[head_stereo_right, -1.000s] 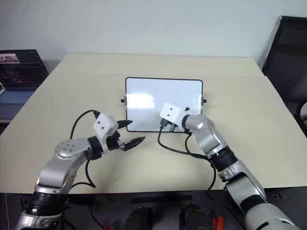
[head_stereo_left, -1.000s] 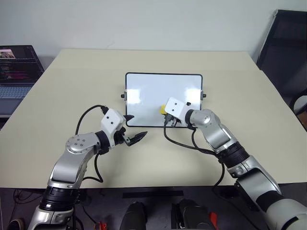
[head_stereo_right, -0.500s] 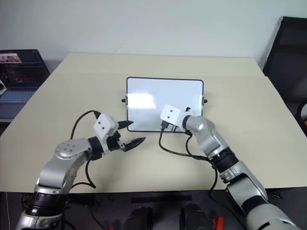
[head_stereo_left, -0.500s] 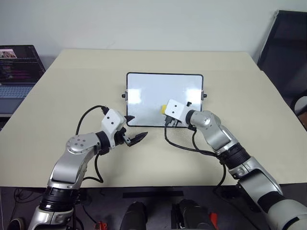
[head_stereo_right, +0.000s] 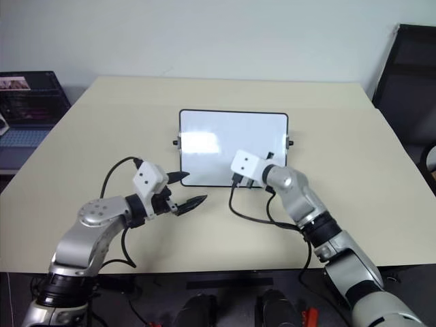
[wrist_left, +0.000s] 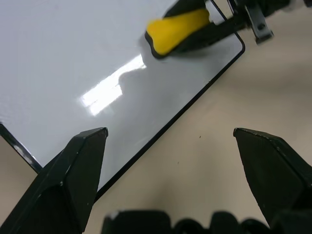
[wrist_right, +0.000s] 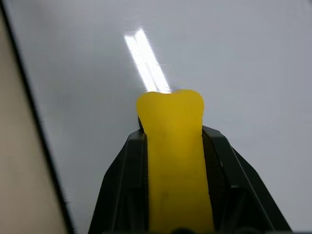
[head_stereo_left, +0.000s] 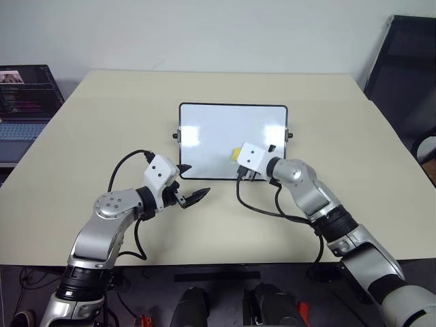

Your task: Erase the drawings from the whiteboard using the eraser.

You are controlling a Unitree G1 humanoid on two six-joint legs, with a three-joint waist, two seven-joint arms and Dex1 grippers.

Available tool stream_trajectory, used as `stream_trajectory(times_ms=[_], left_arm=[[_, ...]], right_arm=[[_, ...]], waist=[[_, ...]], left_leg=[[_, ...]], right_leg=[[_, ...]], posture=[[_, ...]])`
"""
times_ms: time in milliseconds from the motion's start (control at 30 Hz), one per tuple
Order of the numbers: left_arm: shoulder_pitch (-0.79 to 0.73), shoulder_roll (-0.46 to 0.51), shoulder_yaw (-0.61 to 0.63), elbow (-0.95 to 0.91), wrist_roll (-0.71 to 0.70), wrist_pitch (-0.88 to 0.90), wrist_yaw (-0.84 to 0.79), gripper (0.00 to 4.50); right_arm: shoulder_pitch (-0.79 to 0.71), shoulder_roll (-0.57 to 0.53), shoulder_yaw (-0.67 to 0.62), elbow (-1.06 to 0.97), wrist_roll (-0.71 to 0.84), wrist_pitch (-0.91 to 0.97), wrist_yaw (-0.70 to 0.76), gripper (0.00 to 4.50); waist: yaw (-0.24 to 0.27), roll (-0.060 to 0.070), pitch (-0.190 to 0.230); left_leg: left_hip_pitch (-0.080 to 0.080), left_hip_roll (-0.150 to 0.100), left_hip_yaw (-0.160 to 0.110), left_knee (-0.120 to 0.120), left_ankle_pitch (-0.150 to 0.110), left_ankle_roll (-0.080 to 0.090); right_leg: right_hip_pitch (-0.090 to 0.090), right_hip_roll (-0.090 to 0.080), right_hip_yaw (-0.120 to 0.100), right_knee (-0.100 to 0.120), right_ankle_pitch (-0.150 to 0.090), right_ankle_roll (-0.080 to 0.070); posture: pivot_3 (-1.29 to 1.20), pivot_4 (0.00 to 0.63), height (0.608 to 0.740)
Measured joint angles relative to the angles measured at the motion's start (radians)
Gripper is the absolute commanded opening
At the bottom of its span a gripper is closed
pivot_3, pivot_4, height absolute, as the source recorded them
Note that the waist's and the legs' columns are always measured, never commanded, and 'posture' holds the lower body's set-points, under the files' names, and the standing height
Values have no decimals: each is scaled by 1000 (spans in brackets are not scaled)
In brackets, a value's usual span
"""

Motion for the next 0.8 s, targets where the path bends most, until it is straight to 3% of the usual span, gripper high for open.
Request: stream_trajectory(times_ms=[500, 667, 800], left_arm=[[-19, 1, -1, 0, -6, 1, -20, 4500], [-51, 2, -3, 5, -13, 0, -55, 4500], [-104, 1, -17, 17, -35, 0, -103, 4500]], right_arm=[[80, -9, -13, -90, 25, 45, 107, 1101], [82, 14, -111, -148, 56, 114, 46, 1101], [152, 30, -207, -336, 113, 218, 29, 1101]], waist=[[-2, 0, 0], [-2, 0, 0], [2, 0, 0]], left_leg=[[0, 1, 0, 0, 0, 0], [-1, 0, 0, -1, 0, 0], [-3, 0, -1, -3, 0, 0]], right_leg=[[0, 0, 0, 0, 0, 0], [-1, 0, 0, 0, 0, 0], [-1, 0, -1, -3, 0, -1]], posture=[[0, 150, 740], [0, 150, 740], [0, 150, 740]])
